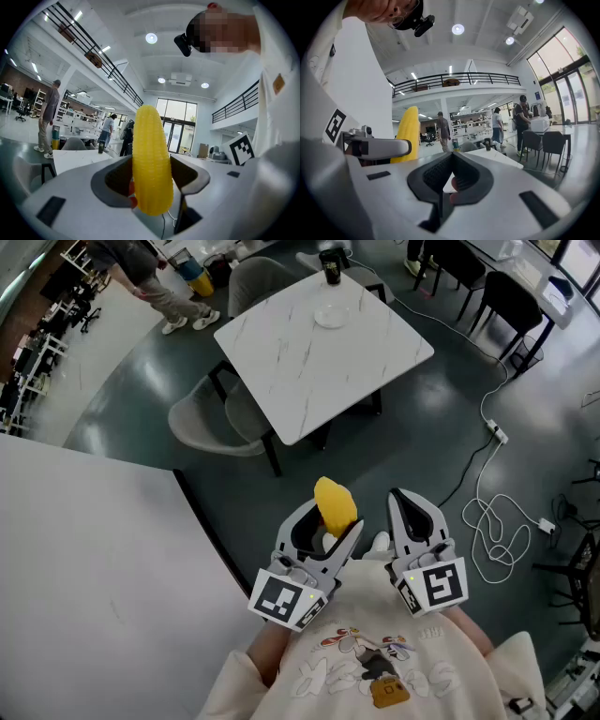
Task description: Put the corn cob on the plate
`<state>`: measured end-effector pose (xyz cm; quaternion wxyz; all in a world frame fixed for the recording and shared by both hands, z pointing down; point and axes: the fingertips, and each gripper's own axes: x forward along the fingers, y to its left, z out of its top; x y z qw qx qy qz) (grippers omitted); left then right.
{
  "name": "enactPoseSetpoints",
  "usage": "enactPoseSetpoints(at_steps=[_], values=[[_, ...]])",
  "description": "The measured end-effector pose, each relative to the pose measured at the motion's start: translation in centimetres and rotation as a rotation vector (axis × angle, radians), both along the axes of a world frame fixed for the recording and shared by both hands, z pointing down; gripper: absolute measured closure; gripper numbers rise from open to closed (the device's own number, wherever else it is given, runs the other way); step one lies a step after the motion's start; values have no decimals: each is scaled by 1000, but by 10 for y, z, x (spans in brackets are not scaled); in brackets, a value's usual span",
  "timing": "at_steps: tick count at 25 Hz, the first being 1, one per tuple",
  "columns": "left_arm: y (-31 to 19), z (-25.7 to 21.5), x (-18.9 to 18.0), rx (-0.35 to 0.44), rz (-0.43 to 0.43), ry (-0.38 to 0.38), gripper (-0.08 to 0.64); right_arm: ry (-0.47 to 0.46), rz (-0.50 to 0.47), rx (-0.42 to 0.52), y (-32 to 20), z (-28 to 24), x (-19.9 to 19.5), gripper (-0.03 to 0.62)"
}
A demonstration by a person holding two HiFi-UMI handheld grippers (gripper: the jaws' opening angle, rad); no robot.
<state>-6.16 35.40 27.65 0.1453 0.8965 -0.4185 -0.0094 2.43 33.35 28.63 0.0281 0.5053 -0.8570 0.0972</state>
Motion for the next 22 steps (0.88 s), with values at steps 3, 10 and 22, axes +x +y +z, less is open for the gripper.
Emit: enactPoseSetpoints(at_steps=[3, 10, 22], values=[[-2, 7, -5, -17, -11, 3, 301, 4, -4, 6, 1, 3, -5, 589], [-3, 11, -9, -29, -41, -4, 301, -61, -20, -8, -2, 3, -4, 588], [4, 18, 15, -68, -98, -9, 301, -51, -3, -35, 7, 12, 35, 588]])
